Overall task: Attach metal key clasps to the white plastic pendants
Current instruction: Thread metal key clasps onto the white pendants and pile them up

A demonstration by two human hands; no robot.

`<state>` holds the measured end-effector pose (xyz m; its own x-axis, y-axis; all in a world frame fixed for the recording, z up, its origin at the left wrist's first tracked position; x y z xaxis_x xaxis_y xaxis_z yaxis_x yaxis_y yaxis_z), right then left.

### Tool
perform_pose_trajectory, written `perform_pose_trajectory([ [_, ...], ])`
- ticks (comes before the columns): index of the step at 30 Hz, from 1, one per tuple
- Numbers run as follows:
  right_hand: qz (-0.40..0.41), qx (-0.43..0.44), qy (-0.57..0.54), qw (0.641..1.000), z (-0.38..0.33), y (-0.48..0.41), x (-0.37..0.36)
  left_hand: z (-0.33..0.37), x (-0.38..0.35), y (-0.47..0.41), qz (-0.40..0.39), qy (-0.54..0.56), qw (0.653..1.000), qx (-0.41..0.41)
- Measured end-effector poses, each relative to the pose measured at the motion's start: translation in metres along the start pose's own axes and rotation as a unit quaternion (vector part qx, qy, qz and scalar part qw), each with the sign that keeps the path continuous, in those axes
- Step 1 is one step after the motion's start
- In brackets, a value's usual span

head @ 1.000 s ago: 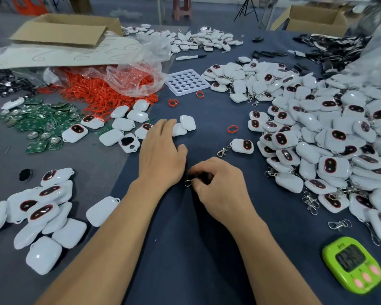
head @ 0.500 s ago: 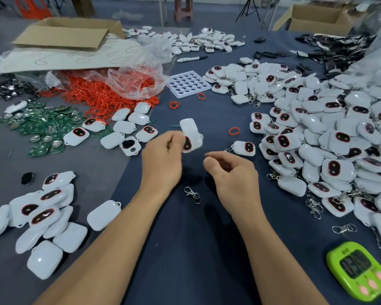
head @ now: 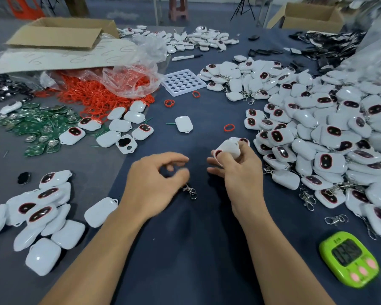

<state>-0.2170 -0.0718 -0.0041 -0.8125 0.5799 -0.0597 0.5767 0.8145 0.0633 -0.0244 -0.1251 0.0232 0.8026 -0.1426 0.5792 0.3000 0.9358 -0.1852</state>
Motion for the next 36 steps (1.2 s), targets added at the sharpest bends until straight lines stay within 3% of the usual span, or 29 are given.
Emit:
perform_pose_trajectory([
  [3, 0.009, 0.008, 0.007, 1.0, -0.001, 0.001, 0.0, 0.002, -0.015, 0.012, -0.158, -0.135, 0.974, -0.085],
  [5, 0.008, 0.014, 0.04, 0.999, -0.001, 0.002, -0.001, 0.004, -0.018, 0.01, -0.176, -0.126, 0.973, -0.082],
  [11, -0.021, 0.006, 0.062, 0.998, -0.005, 0.007, -0.004, 0.001, -0.016, 0.009, -0.109, -0.061, 0.991, -0.042],
  [16, -0.087, 0.055, 0.187, 0.977, -0.012, 0.016, -0.012, -0.004, -0.001, 0.005, 0.006, -0.001, 1.0, -0.009],
  [22, -0.138, 0.062, 0.273, 0.95, -0.013, 0.025, -0.025, -0.006, -0.001, 0.003, 0.001, 0.054, 0.998, -0.024],
  [26, -0.129, 0.06, 0.236, 0.961, -0.014, 0.027, -0.023, -0.004, -0.002, 0.003, -0.009, 0.078, 0.997, -0.021],
  [31, -0.073, 0.058, 0.176, 0.98, -0.015, 0.021, -0.017, -0.003, -0.006, 0.004, -0.026, 0.031, 0.999, -0.023],
  [36, -0.104, 0.073, 0.181, 0.975, -0.018, 0.024, -0.021, 0.0, -0.001, 0.006, 0.011, 0.054, 0.998, -0.034],
])
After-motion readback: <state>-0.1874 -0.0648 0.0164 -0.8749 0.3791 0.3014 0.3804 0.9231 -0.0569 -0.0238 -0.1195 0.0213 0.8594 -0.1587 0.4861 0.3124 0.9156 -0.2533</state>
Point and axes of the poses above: each hand's wrist, its own y-axis away from the middle knuckle, its own x-axis out of the back of the hand, z = x × y, the point moved 6 cm from there along -y, towards the middle knuckle
